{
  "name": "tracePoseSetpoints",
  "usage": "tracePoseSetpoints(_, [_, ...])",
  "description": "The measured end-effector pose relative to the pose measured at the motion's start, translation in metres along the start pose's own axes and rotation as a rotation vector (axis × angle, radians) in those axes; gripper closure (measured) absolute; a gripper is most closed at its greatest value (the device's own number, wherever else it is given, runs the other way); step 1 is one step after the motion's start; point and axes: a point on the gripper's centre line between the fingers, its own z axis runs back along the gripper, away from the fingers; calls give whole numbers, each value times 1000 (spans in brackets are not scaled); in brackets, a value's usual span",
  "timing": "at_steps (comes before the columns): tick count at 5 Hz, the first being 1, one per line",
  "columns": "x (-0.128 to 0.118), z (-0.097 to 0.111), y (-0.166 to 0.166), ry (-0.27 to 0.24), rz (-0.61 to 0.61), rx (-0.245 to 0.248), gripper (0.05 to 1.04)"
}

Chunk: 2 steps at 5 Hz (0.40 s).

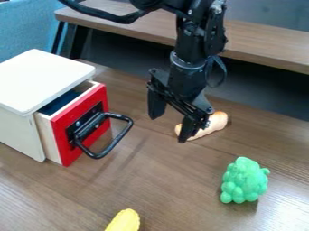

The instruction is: Close the drawer and pull to have a slight opening

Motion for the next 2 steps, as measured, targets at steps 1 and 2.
tracePoseSetpoints(1, [1,-1,-4,-5,-5,-43,84])
tracePoseSetpoints(2, [-1,-1,-2,0,7,-100,84])
